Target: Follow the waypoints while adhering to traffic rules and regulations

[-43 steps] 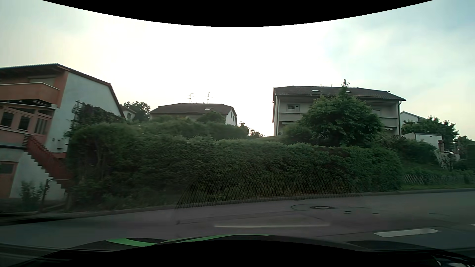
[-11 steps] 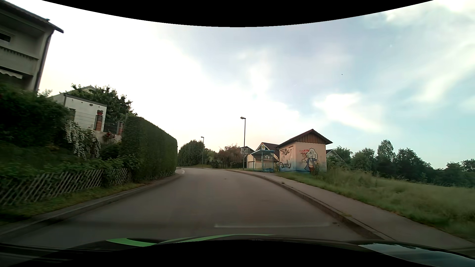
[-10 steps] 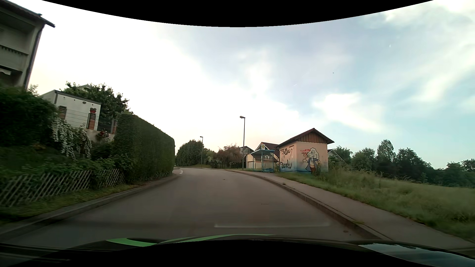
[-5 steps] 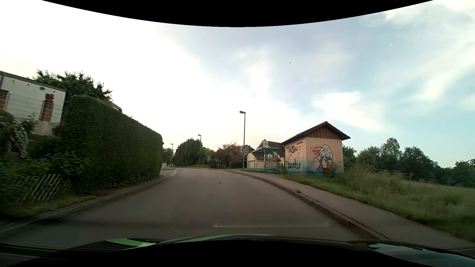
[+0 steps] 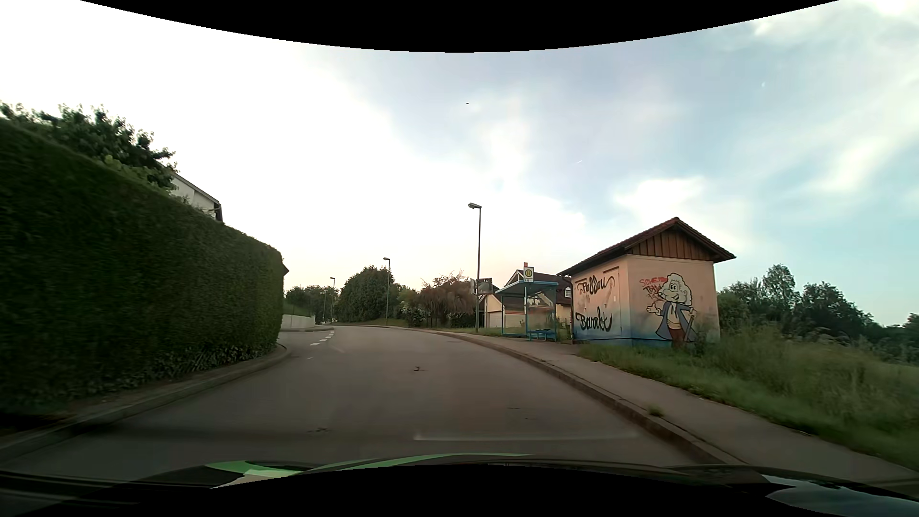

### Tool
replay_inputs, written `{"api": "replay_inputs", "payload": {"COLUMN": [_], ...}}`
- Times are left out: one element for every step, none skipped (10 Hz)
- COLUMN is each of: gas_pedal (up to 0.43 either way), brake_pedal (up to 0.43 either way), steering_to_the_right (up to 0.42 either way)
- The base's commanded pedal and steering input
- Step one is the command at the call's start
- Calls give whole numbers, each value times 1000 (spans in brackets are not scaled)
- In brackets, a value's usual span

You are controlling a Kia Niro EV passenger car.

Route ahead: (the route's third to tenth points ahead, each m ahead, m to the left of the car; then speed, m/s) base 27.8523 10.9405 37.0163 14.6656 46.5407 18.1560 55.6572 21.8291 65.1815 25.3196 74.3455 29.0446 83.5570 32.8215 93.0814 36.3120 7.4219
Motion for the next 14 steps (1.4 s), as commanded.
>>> {"api": "replay_inputs", "payload": {"gas_pedal": [449, 449, 449, 449, 449, 449, 449, 441, 441, 441, 441, 441, 441, 441], "brake_pedal": [0, 0, 0, 0, 0, 0, 0, 0, 0, 0, 0, 0, 0, 0], "steering_to_the_right": [-31, -36, -42, -46, -48, -49, -49, -50, -50, -52, -55, -55, -56, -57]}}
